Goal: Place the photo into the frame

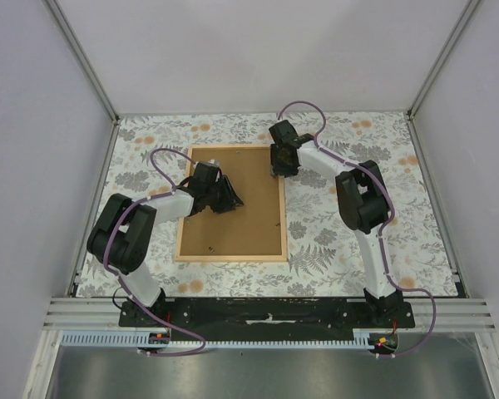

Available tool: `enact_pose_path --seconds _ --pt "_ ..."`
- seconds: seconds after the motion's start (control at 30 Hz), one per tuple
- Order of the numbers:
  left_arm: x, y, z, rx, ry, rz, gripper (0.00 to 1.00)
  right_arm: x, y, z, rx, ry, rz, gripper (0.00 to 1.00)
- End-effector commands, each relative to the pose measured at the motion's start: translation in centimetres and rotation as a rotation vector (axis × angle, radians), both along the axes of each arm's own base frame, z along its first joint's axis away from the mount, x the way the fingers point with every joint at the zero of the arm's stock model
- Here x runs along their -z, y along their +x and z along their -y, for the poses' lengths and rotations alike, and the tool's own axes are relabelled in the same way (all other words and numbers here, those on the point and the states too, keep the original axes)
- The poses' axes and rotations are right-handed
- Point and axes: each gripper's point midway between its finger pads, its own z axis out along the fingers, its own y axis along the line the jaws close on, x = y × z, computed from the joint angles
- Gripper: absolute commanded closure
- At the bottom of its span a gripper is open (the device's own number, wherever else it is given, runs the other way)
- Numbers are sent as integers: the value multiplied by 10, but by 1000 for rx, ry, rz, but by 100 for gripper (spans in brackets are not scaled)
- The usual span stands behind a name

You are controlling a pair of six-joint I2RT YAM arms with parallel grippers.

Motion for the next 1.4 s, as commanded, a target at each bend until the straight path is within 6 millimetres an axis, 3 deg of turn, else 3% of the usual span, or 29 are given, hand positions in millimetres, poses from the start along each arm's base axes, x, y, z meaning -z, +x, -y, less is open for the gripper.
enact_pose_path --seconds 0.0,0.33,0.53,0.67,0.8,1.0,1.23,1.33,1.37 --pt "20 -10 -6 13 53 -59 57 0 9 2 27 -31 24 54" --pt "22 -10 -7 13 58 -65 57 3 14 13 135 -74 29 76" --pt "22 -10 -6 13 58 -65 57 7 17 4 131 -38 16 75" --pt "25 -11 -7 15 64 -72 57 10 18 -1 148 -10 6 64" --pt "25 -11 -7 15 61 -71 57 16 16 1 198 -9 -9 61" --pt "23 -10 -7 15 61 -66 57 23 12 9 274 -24 -22 87" --pt "24 -13 -7 18 57 -71 57 20 14 1 294 25 -24 88" --pt "16 -11 -5 30 47 -54 57 16 11 3 268 15 -18 100" --pt "9 -9 -3 37 43 -39 57 15 8 7 257 -2 -18 100"
